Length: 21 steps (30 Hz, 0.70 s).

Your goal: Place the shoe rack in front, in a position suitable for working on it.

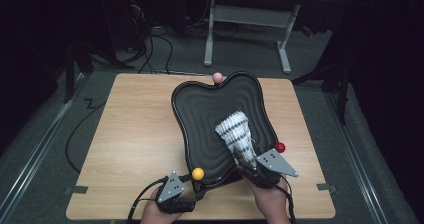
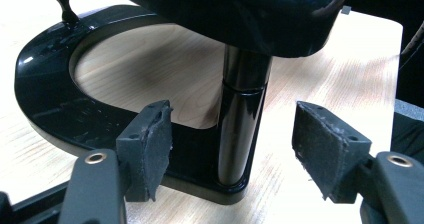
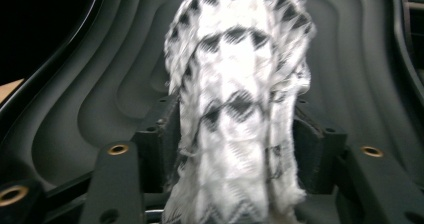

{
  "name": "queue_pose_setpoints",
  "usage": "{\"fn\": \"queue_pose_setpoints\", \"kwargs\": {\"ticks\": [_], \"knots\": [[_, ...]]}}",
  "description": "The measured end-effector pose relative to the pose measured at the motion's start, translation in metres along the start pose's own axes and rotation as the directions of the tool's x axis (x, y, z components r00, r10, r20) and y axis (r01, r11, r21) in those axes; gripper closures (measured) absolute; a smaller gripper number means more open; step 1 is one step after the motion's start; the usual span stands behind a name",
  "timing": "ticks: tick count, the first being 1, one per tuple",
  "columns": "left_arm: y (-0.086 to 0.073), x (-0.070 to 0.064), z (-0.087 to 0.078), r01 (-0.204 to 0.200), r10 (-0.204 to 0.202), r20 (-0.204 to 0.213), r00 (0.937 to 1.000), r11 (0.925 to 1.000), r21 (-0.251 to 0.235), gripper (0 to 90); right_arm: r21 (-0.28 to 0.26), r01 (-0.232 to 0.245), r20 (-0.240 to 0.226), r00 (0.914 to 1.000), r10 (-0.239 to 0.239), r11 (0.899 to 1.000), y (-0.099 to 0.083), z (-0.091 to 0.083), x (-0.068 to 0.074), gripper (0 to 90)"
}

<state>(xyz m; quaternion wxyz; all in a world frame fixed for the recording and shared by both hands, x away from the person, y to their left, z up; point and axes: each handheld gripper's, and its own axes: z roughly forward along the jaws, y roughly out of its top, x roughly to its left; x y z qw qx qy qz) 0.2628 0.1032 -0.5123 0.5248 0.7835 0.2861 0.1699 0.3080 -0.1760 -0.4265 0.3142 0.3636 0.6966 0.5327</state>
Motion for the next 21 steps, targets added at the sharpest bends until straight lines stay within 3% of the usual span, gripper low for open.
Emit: {"fn": "queue_pose_setpoints", "kwargs": {"ticks": [2, 7, 12, 14, 17, 19, 21], "knots": [[0.000, 0.000, 0.000, -0.003, 0.003, -0.001, 1.0000, 1.0000, 0.002, 32.6, -0.016, -0.012, 0.011, 0.9999, 0.012, 1.000, 0.001, -0.003, -0.002, 46.8], [0.000, 0.001, 0.000, -0.004, 0.004, -0.003, 1.0000, 1.0000, 0.001, 32.6, -0.036, -0.011, 0.051, 0.9986, 0.013, 0.999, 0.003, -0.005, -0.006, 37.4], [0.001, 0.001, 0.000, -0.005, 0.005, -0.005, 1.0000, 1.0000, -0.002, 32.5, -0.045, -0.010, 0.043, 0.9990, 0.012, 0.999, 0.003, -0.007, -0.007, 36.6], [0.001, 0.001, 0.000, -0.004, 0.004, -0.006, 1.0000, 1.0000, -0.003, 32.5, -0.065, 0.006, 0.047, 0.9989, -0.003, 0.998, 0.004, -0.011, -0.005, 39.4], [0.001, 0.000, 0.001, -0.002, 0.002, -0.007, 1.0000, 1.0000, -0.006, 32.6, -0.104, 0.015, 0.034, 0.9994, -0.011, 0.994, 0.004, -0.016, -0.003, 51.2], [0.001, -0.001, 0.002, -0.005, 0.005, -0.008, 1.0000, 1.0000, -0.007, 32.9, -0.098, 0.029, 0.036, 0.9990, -0.025, 0.995, 0.001, -0.015, -0.001, 57.8], [0.002, -0.001, 0.002, -0.003, 0.003, -0.009, 1.0000, 0.9999, -0.013, 34.2, -0.056, 0.020, 0.030, 0.9994, -0.018, 0.998, -0.005, -0.008, -0.001, 61.0]]}}
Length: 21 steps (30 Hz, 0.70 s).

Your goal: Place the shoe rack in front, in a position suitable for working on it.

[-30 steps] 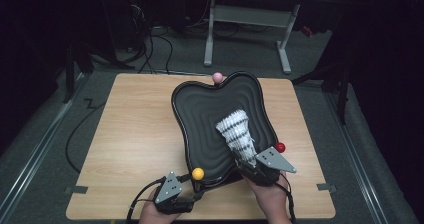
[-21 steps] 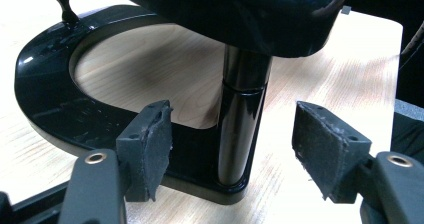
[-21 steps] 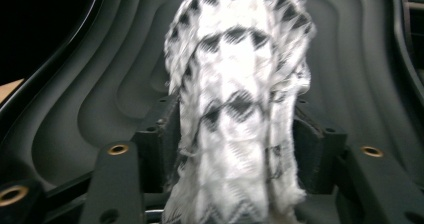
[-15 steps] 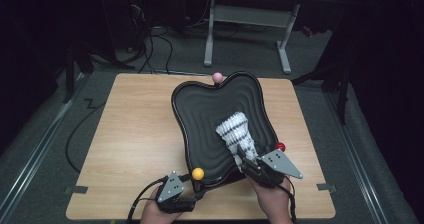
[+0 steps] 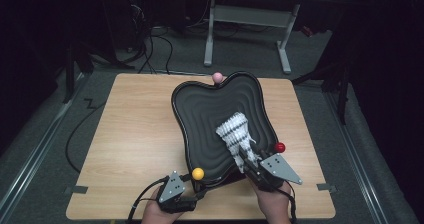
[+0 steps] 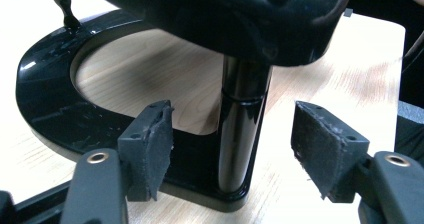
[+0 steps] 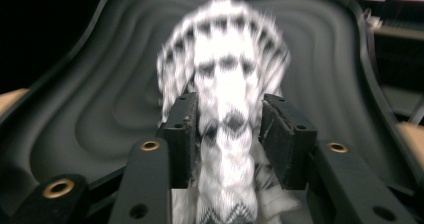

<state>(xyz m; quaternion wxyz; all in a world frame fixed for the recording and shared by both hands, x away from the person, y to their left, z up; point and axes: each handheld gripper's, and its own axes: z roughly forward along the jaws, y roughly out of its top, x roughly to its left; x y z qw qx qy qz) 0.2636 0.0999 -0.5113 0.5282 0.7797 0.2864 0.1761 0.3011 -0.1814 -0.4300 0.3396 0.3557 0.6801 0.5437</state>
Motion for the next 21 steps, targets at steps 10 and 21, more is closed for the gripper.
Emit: {"fn": "queue_pose_setpoints", "kwargs": {"ticks": [10, 21], "knots": [[0.004, -0.005, -0.002, -0.044, 0.042, -0.066, 0.9969, 0.9986, -0.029, 57.8, 0.021, 0.030, 0.090, 0.9954, -0.032, 0.999, -0.014, 0.009, 0.000, 72.4], [0.007, -0.010, 0.001, -0.072, 0.070, -0.061, 0.9957, 0.9971, -0.025, 73.7, 0.018, -0.007, 0.253, 0.9675, 0.002, 1.000, -0.030, -0.001, -0.025, 72.1]]}}
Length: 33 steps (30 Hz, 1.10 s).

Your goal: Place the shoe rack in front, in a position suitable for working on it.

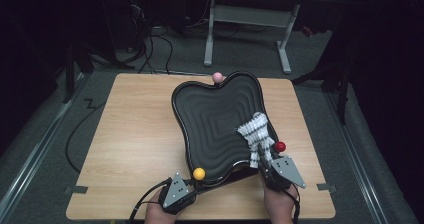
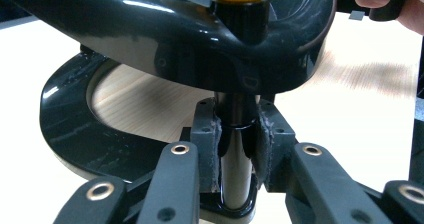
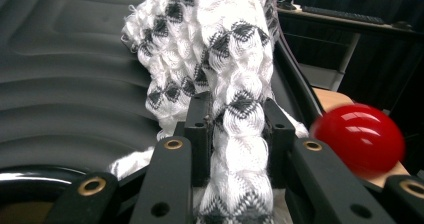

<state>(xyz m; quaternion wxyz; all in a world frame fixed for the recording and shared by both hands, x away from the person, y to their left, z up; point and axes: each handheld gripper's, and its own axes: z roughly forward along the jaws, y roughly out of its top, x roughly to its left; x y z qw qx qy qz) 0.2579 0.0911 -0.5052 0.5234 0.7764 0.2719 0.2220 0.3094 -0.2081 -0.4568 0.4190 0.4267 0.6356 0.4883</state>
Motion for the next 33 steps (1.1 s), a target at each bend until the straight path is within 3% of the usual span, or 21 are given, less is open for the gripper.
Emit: {"fn": "queue_pose_setpoints", "kwargs": {"ticks": [13, 19, 25, 30, 33], "knots": [[0.000, 0.001, 0.001, -0.003, 0.003, 0.007, 1.0000, 1.0000, 0.002, 74.0, 0.001, 0.002, 0.020, 0.9998, -0.002, 1.000, -0.005, -0.001, -0.007, 71.3], [0.009, -0.008, 0.006, -0.034, 0.033, 0.025, 0.9991, 0.9983, 0.046, 73.8, 0.016, -0.032, 0.025, 0.9992, 0.031, 0.999, -0.004, -0.002, -0.015, 71.7], [0.005, -0.015, 0.010, 0.020, -0.020, 0.031, 0.9993, 0.9998, 0.002, 74.3, 0.013, -0.067, 0.016, 0.9976, 0.067, 0.998, -0.006, -0.002, -0.023, 72.3], [0.004, -0.012, 0.008, 0.009, -0.009, 0.059, 0.9982, 0.9999, -0.010, 73.6, 0.012, -0.100, -0.017, 0.9948, 0.100, 0.995, -0.006, -0.001, -0.028, 73.0], [0.002, -0.009, 0.006, 0.026, -0.025, 0.081, 0.9964, 0.9996, -0.007, 71.0, 0.010, -0.106, -0.028, 0.9939, 0.107, 0.994, -0.006, -0.001, -0.029, 72.9]]}}
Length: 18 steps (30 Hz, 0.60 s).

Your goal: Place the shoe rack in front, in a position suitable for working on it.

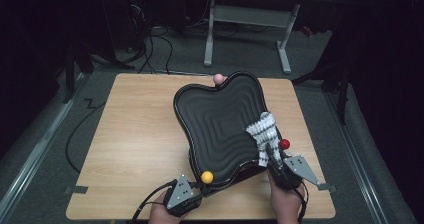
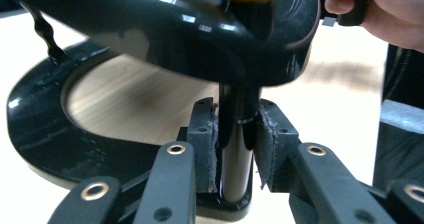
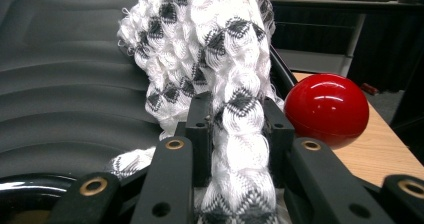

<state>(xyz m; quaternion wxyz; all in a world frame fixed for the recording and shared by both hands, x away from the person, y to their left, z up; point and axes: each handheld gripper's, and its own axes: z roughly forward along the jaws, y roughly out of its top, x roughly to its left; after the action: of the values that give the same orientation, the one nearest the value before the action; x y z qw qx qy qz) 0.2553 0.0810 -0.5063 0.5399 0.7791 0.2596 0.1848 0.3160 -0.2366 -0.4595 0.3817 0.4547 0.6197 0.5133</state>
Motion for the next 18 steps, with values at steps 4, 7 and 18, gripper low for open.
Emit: {"fn": "queue_pose_setpoints", "kwargs": {"ticks": [4, 7, 18], "knots": [[-0.0011, 0.0002, -0.0001, 0.010, -0.010, 0.004, 0.9999, 0.9999, 0.012, 69.3, 0.010, -0.040, -0.029, 0.9988, 0.040, 0.999, 0.0012, 0.0001, -0.0035, 73.0], [-0.0009, -0.0003, 0.0018, 0.019, -0.019, 0.006, 0.9998, 0.9996, 0.022, 69.4, 0.020, -0.051, -0.016, 0.9986, 0.051, 0.999, 0.0027, 0.0009, -0.0018, 72.9], [-0.0013, -0.0009, 0.0037, 0.007, -0.007, 0.001, 1.0000, 0.9992, 0.039, 74.3, 0.007, -0.040, -0.037, 0.9985, 0.040, 0.999, 0.0001, 0.0009, -0.0038, 71.5]]}}
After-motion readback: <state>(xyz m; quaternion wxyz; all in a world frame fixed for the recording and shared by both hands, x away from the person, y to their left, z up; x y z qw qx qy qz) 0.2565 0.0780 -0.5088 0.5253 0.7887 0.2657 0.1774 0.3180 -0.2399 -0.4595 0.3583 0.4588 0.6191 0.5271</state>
